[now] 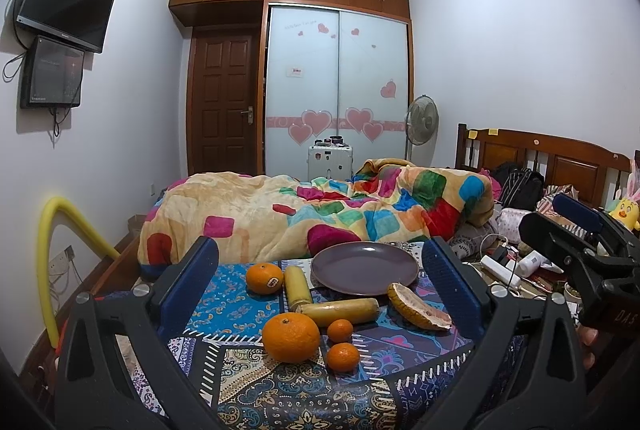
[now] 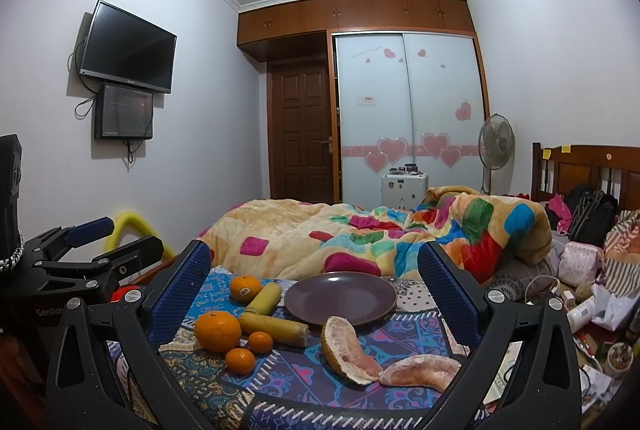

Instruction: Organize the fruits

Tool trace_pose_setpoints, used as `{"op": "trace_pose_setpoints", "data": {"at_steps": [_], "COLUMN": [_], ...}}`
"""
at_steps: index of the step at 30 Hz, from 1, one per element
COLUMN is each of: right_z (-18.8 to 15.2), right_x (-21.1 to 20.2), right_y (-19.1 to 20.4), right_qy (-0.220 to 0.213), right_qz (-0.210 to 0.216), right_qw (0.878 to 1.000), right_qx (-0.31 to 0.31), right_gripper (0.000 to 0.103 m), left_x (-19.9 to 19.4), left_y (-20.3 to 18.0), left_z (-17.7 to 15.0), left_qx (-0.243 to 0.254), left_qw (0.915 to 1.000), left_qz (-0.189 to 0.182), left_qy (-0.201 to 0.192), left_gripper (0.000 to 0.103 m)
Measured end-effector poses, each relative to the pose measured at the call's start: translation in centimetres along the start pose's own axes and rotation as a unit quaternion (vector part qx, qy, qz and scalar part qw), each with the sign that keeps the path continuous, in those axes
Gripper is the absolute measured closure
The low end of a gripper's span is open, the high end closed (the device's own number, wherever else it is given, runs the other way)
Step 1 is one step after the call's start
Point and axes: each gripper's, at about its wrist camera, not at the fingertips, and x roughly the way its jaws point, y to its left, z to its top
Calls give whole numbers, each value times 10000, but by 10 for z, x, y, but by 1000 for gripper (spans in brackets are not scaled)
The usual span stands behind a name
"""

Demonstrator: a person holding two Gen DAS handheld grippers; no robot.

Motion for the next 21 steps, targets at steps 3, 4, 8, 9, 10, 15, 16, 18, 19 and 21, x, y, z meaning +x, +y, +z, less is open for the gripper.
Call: {"op": "trace_pose_setpoints", "data": {"at_steps": [3, 4, 8, 9, 10, 15, 16, 18, 19, 21], "right_z": [0, 0, 1, 0, 0, -1, -1, -2, -3, -4], "right_x": [-1, -1, -1, -1, 0, 2, 2, 4, 5, 8], "right_y": [1, 1, 0, 0, 0, -3, -3, -5, -6, -7], "right_qy": [8, 4, 9, 10, 13, 32, 41, 72, 89, 134], "right_qz": [1, -3, -26, -29, -31, -61, -67, -86, -100, -125], "right_qw": [10000, 10000, 10000, 10000, 10000, 10000, 10000, 9999, 9999, 9998], "right_qx": [6, 5, 16, 23, 33, 29, 26, 18, 10, -11], "right_gripper": [0, 0, 0, 0, 0, 0, 0, 0, 0, 0], "left_x": [0, 0, 0, -1, 0, -1, 0, 0, 1, 2], "left_y": [0, 0, 0, 0, 0, -1, 0, 1, 2, 3], "left_z": [0, 1, 1, 1, 1, 1, 1, 0, 0, -1], "left_qx": [3, 2, 4, 7, 8, 12, 9, 3, 1, 10], "left_qw": [10000, 10000, 10000, 10000, 10000, 10000, 10000, 10000, 10000, 10000], "left_qz": [3, -2, 2, 0, 1, 3, 8, 2, -6, -6], "left_qy": [-1, -1, -13, -12, -8, -11, -6, 8, 20, 33], "left_gripper": [0, 0, 0, 0, 0, 0, 0, 0, 0, 0]}}
